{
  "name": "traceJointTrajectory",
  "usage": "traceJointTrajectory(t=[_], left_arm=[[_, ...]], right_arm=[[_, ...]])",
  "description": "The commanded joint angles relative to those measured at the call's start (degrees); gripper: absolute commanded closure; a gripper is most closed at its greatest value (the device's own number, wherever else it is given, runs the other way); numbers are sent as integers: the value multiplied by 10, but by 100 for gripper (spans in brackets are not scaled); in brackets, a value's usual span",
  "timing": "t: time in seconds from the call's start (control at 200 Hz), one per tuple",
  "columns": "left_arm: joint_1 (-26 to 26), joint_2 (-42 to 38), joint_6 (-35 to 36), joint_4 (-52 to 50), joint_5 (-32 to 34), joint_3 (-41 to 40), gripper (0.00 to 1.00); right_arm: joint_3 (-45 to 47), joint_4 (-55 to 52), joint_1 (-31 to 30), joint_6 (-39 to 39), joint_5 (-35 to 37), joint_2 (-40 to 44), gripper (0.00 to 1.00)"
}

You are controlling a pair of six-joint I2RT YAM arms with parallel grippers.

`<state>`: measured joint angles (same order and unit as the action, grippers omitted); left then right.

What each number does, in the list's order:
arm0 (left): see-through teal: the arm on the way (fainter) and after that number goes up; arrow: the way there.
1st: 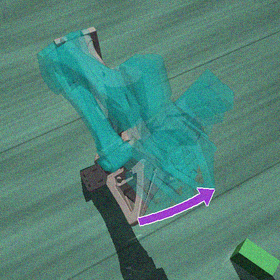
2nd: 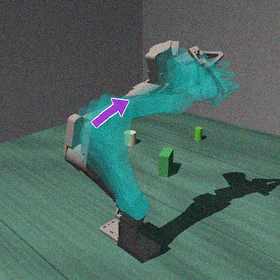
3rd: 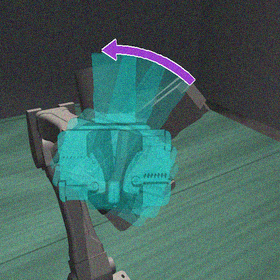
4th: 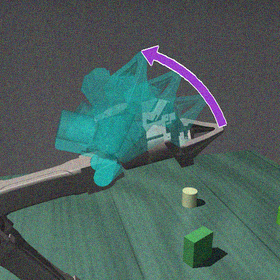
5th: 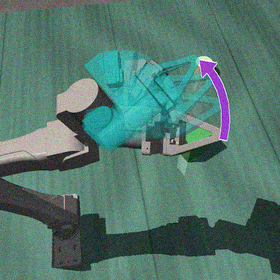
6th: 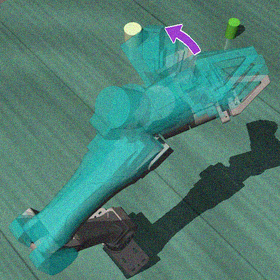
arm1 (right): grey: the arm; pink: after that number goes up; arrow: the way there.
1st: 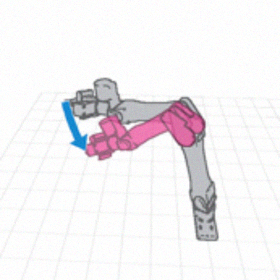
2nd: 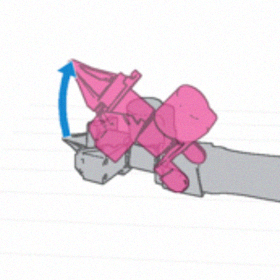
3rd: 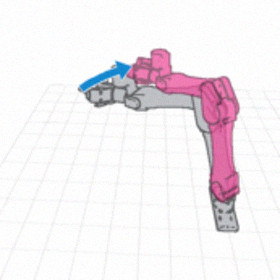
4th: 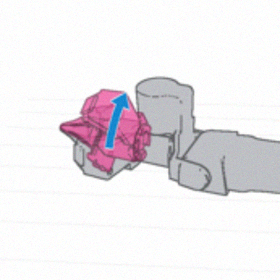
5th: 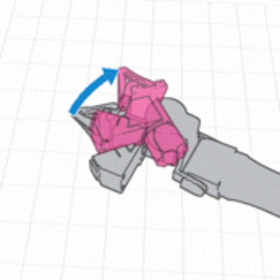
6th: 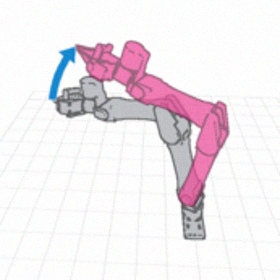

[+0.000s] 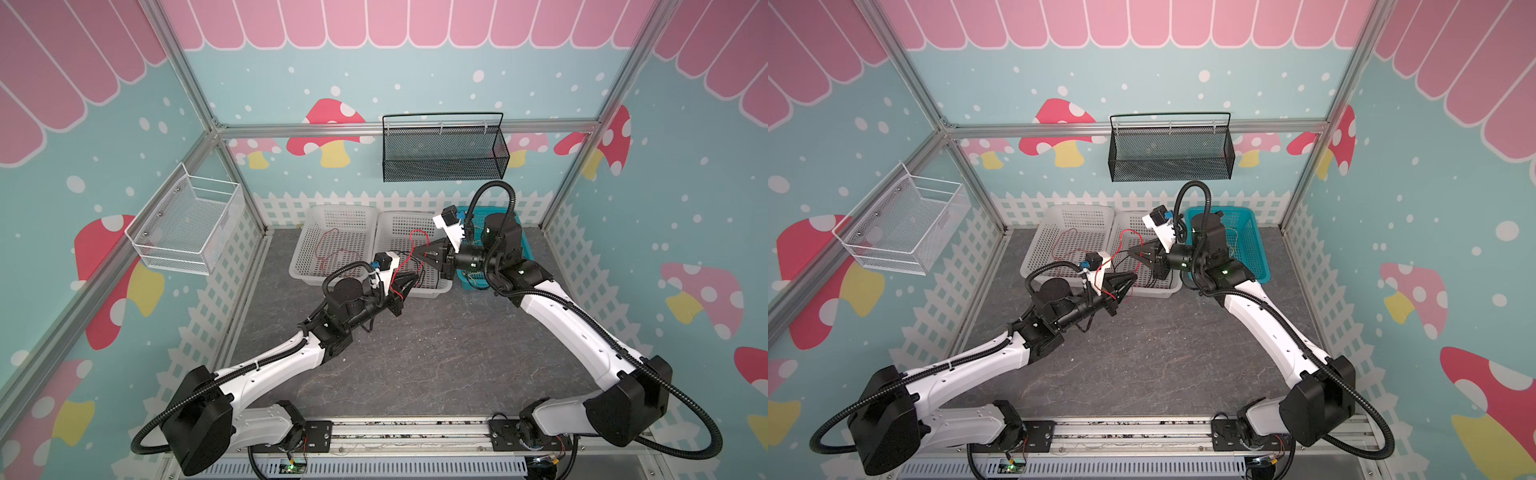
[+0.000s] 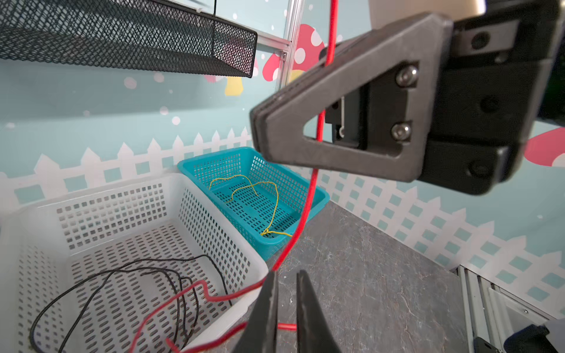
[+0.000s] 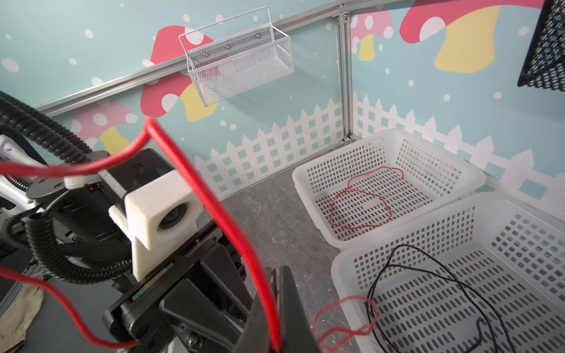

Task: Untangle and sort cables by color
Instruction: Place the cable into the container.

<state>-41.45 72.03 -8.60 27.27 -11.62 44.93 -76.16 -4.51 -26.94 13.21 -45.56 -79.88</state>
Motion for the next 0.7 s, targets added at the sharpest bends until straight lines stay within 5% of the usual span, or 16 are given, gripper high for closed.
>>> traceJointTrajectory(t=[0.0,0.435,0.695], left_arm=[[-4,-1,20,4,-10,21,82],[-4,14,40,16,94,32,74],[-4,-41,76,-13,82,-2,64]], right_arm=[[-28,23,-3,4,-21,-1,100],[-24,31,-3,8,-44,-4,100],[-26,11,-3,-7,-11,-7,100]])
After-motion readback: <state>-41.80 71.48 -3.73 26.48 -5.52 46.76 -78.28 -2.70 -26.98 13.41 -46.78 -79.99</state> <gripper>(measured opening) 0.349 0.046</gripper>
